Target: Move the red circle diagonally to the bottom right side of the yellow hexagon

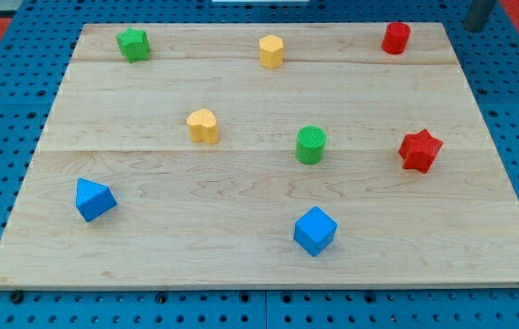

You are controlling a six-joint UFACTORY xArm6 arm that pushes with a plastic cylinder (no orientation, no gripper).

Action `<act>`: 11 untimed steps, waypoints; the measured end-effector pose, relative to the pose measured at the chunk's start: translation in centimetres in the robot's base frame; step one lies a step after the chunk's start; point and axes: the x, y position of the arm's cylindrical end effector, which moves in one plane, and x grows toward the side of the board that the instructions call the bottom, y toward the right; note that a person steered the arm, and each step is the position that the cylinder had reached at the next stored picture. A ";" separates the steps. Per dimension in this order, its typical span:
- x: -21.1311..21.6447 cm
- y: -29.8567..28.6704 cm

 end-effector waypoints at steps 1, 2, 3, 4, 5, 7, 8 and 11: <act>1.0 -0.1; 3.8 -0.5; 0.6 -5.8; -1.1 -7.9; 1.2 -9.3; 1.8 -11.8; -1.1 -12.5; 8.3 -18.8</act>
